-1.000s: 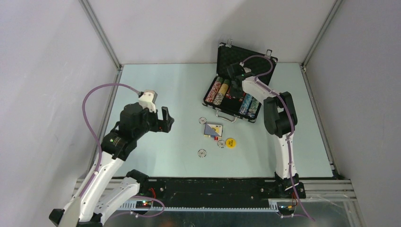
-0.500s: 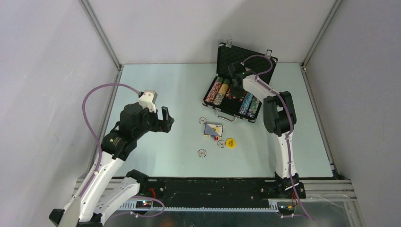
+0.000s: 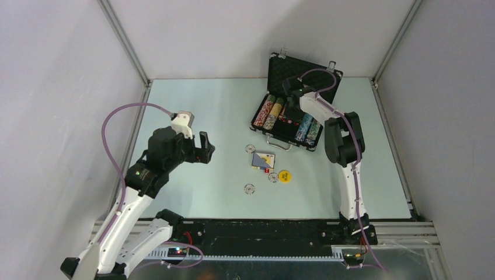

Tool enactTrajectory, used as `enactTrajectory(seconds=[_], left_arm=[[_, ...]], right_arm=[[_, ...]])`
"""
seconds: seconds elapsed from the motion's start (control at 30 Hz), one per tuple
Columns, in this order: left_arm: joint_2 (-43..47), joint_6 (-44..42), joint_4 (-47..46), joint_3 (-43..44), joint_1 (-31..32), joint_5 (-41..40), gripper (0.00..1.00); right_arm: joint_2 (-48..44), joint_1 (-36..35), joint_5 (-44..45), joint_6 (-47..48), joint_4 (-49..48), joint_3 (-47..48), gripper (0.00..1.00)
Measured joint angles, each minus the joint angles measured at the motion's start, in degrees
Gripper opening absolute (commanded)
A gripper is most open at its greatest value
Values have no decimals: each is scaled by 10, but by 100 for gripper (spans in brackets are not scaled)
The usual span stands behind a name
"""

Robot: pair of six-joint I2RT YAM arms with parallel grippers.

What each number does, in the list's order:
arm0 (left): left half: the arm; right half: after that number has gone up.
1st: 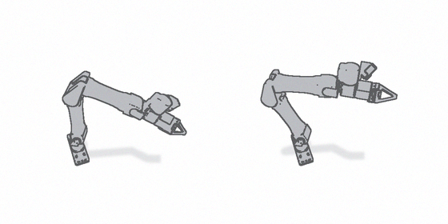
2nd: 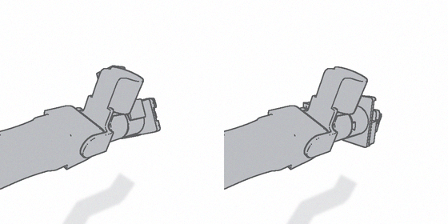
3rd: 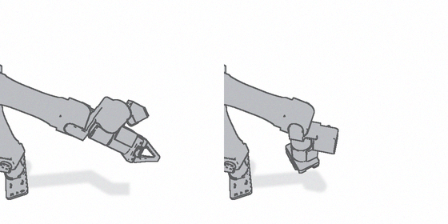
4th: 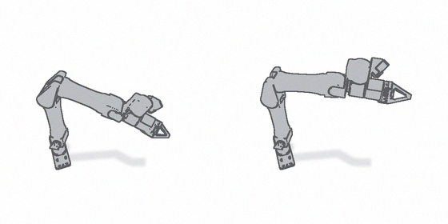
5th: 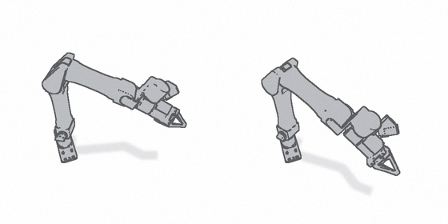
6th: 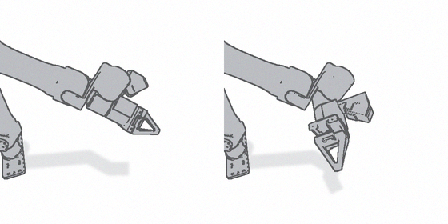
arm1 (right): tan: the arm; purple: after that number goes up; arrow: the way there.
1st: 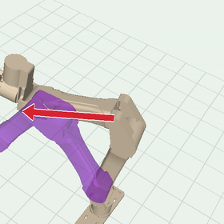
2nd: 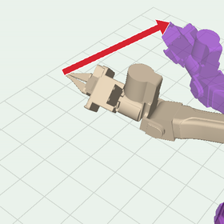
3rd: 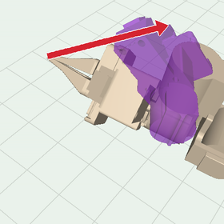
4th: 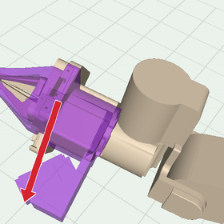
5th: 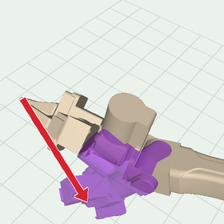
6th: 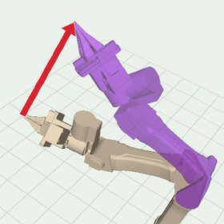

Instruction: Pack up texas hold em set

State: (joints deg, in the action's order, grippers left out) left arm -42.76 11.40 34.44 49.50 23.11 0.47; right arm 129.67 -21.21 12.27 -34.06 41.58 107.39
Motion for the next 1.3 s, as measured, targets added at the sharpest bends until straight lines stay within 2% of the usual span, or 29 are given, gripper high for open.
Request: enactTrajectory(seconds=[0.2,0.33,0.57,0.73,0.97,1.2,1.3], left_arm=[[0,0,0,0,0,0,96],[0,0,0,0,0,0,96],[0,0,0,0,0,0,96],[0,0,0,0,0,0,96],[0,0,0,0,0,0,96],[0,0,0,0,0,2,96],[0,0,0,0,0,2,96]], right_arm=[[1,-2,7,0,-8,-7,35],[0,-3,10,-2,-23,-19,20],[-11,-12,28,1,-43,-40,10],[-39,-24,63,5,-96,-94,0],[-76,-53,137,18,-173,-168,0],[-76,-70,176,26,-192,-172,0],[-76,-75,187,26,-192,-172,8]])
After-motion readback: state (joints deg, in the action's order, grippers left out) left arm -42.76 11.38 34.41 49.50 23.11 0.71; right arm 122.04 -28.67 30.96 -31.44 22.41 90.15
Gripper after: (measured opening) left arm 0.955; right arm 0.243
